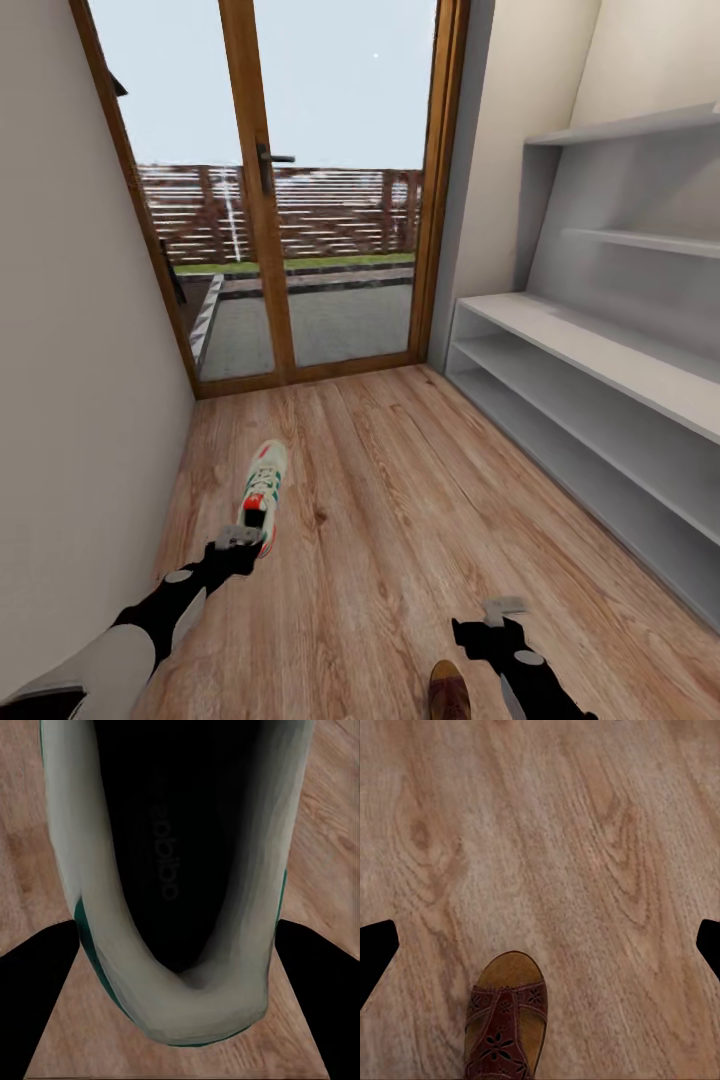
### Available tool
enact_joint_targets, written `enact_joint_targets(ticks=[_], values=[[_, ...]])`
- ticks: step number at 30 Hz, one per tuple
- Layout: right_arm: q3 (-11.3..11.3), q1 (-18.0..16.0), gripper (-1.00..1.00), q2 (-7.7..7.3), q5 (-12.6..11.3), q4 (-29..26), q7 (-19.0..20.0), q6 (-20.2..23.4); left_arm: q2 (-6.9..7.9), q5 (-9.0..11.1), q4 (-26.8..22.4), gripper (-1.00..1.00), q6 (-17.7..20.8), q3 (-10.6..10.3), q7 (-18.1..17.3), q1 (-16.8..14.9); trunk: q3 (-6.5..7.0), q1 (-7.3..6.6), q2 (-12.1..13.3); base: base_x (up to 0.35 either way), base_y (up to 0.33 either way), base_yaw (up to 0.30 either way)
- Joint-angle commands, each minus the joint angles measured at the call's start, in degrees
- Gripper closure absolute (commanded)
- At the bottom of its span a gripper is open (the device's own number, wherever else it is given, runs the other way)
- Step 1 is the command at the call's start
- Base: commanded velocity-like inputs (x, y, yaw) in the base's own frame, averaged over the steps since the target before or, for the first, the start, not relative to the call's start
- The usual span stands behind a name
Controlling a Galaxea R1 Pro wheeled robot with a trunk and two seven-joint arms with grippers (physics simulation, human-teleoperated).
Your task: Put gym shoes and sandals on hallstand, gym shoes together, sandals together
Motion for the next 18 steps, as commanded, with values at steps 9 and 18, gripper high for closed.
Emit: enact_joint_targets(ticks=[9,18], values=[[-0.04,-0.2,-1.0,1.57,0.57,0.21,0.16,0.82,2.69,-0.99,-3.21,1.0,6.83,-0.15,-0.73,-4.76,-0.06,-0.01,-0.02,0.0,0.0,0.0],[1.66,-0.2,-1.0,1.8,0.83,0.5,0.06,2.11,2.89,-0.69,-6.87,1.0,10.01,-0.09,-1.16,-5.07,-1.14,1.31,-2.43,0.0,0.0,0.0]])
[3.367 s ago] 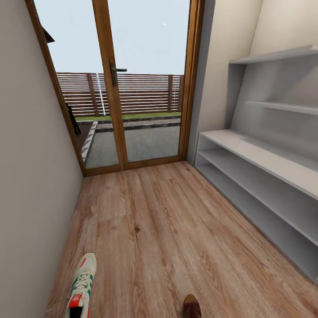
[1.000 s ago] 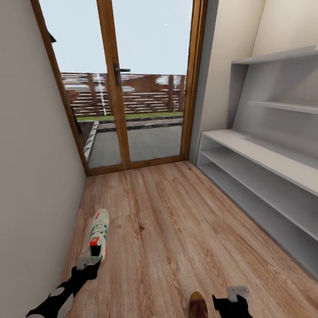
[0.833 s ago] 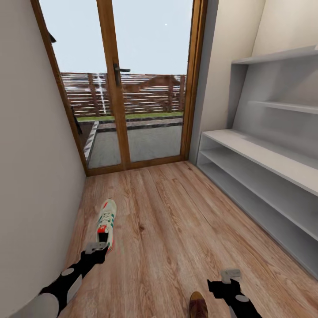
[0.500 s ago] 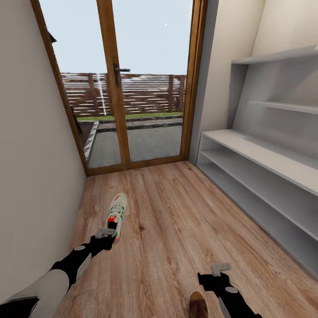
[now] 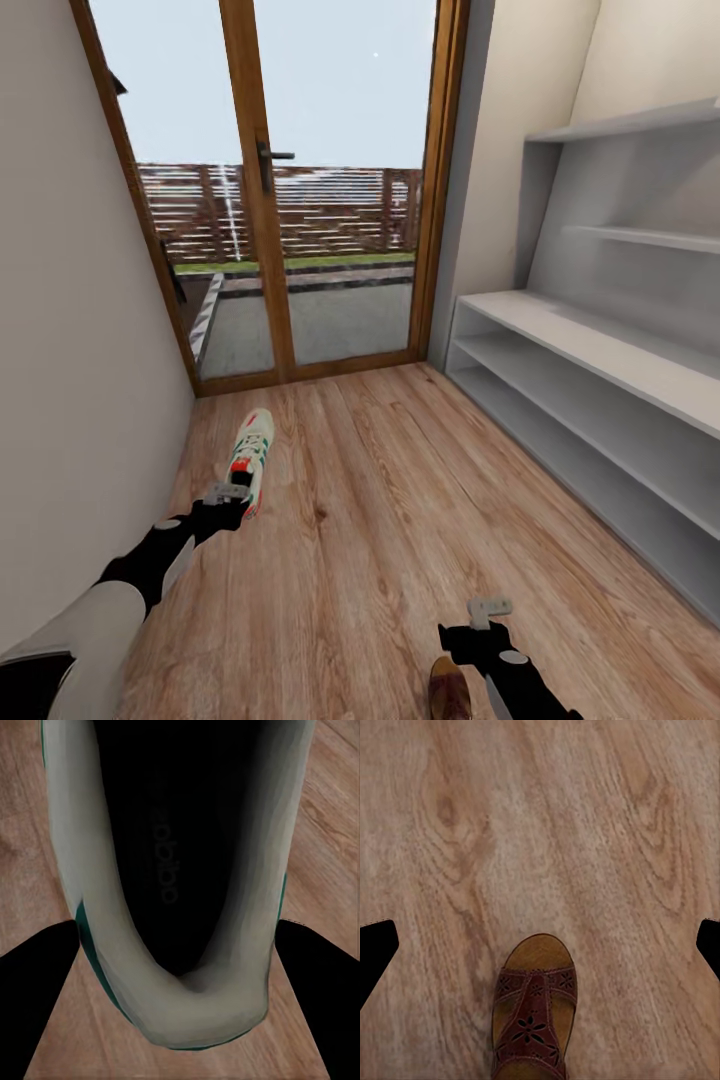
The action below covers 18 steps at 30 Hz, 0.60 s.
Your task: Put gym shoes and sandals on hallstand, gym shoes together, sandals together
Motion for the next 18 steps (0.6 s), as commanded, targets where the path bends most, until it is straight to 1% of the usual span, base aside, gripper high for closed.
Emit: enact_joint_targets(ticks=[1,2,3,4,7,9,16,18], values=[[-0.09,-0.01,-1.0,0.02,0.55,-0.09,0.08,0.37,-0.06,-0.53,-0.19,1.0,0.74,0.5,-0.59,-0.13,-0.26,0.21,-0.44,0.0,0.0,0.005],[-0.05,-0.01,-1.0,0.03,0.55,-0.06,0.07,0.37,-0.1,-0.53,-0.24,1.0,1.19,0.49,-0.72,-0.23,-0.47,0.43,-0.84,0.0,0.0,0.014],[0.05,-0.01,-1.0,0.08,0.56,0.05,0.05,0.43,-0.19,-0.52,-0.37,1.0,2.43,0.47,-0.96,-0.42,-0.7,0.65,-1.24,0.0,0.0,0.036],[0.17,-0.01,-1.0,0.19,0.57,0.47,0.04,0.49,-0.25,-0.51,-0.77,1.0,5.03,0.47,-1.24,-0.66,-0.95,0.87,-1.64,0.0,0.0,0.057],[0.2,-0.01,-1.0,0.25,0.57,0.98,0.03,0.53,-0.47,-0.49,-1.67,1.0,7.39,0.49,-1.4,-0.95,-1.72,1.53,-2.85,0.0,0.0,0.064],[0.12,-0.01,-1.0,0.23,0.58,2.3,0.05,0.47,-0.84,-0.52,-4.36,1.0,10.36,0.45,-1.42,-1.93,-2.25,1.97,-3.65,0.0,0.0,0.073],[0.03,-0.01,-1.0,0.22,0.43,5.45,0.17,0.32,-1.2,-0.49,-6.46,1.0,14.1,0.51,-1.49,-3.56,-4.11,3.51,-6.45,0.0,0.0,0.075],[0.11,-0.01,-1.0,0.26,0.42,5.71,0.16,0.31,-1.17,-0.49,-6.54,1.0,14.34,0.5,-1.46,-3.6,-4.65,3.95,-7.26,0.0,0.0,0.069]])
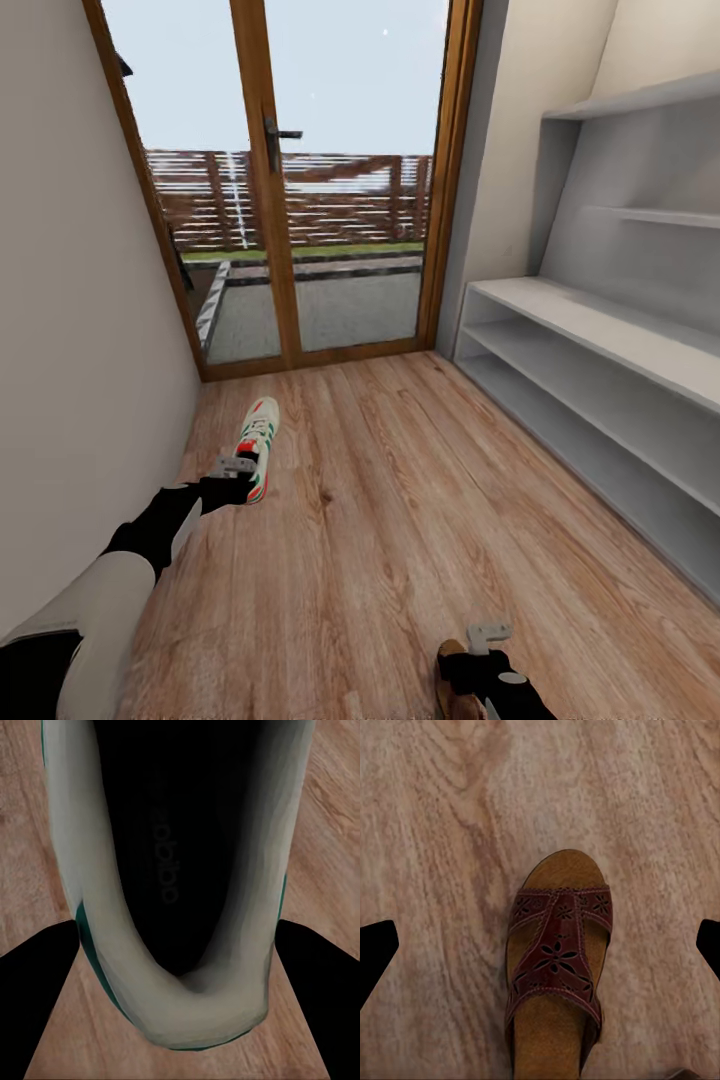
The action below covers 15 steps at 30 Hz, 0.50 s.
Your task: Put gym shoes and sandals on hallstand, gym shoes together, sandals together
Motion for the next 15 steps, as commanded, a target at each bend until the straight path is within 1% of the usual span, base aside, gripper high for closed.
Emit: enact_joint_targets(ticks=[1,9,15], values=[[-0.1,0.0,-1.0,0.04,0.53,-0.06,0.07,0.37,-0.03,-0.51,-0.13,1.0,0.36,0.48,-0.52,-0.02,-0.33,0.21,-0.44,0.0,0.0,0.068],[-0.12,0.0,-1.0,0.0,0.51,1.02,0.0,0.36,0.55,-0.52,-0.19,1.0,0.55,0.49,-0.56,0.26,-2.81,0.42,-0.55,0.0,0.0,0.067],[-0.21,0.0,-1.0,-0.01,0.51,1.55,-0.06,0.34,0.69,-0.52,-0.2,1.0,0.57,0.5,-0.56,0.38,-4.68,0.57,-0.63,0.0,0.0,0.02]])
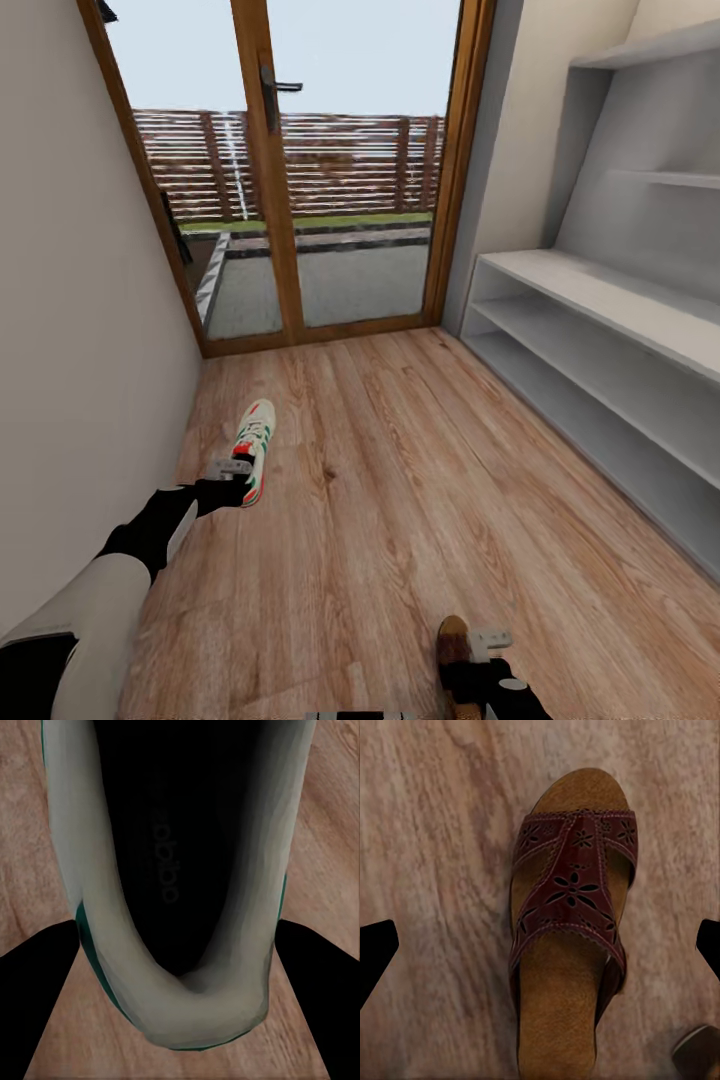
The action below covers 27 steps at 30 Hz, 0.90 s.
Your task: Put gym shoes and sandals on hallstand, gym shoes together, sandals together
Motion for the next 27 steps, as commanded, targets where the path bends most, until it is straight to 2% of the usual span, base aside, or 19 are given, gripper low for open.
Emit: enact_joint_targets(ticks=[1,8,12,18,27], values=[[-0.13,0.0,-1.0,0.01,0.53,-0.1,0.07,0.36,-0.06,-0.49,-0.12,1.0,0.31,0.48,-0.52,-0.01,-0.37,0.01,-0.04,0.0,0.0,0.005],[-0.19,0.0,-1.0,-0.35,0.57,1.85,0.06,-0.7,-0.07,-0.48,-0.12,1.0,0.31,0.48,-0.53,0.07,-2.55,0.19,-0.13,0.0,0.0,0.001],[-0.17,0.0,-1.0,-0.4,0.65,3.35,0.06,-4.38,-0.05,-0.44,-0.12,1.0,0.31,0.48,-0.56,-0.24,-3.8,0.29,-0.19,0.0,0.0,0.0],[-0.1,0.0,-1.0,-0.36,0.69,3.57,0.04,-5.31,-0.06,-0.41,-0.12,1.0,0.31,0.48,-0.52,-0.53,-5.67,0.45,-0.27,0.0,0.0,0.0],[-0.13,0.0,-1.0,-0.35,0.7,3.54,-0.02,-5.62,-0.07,-0.27,-0.12,1.0,0.29,0.48,-0.6,-0.42,-6.03,0.45,-0.27,0.0,0.0,0.0]])
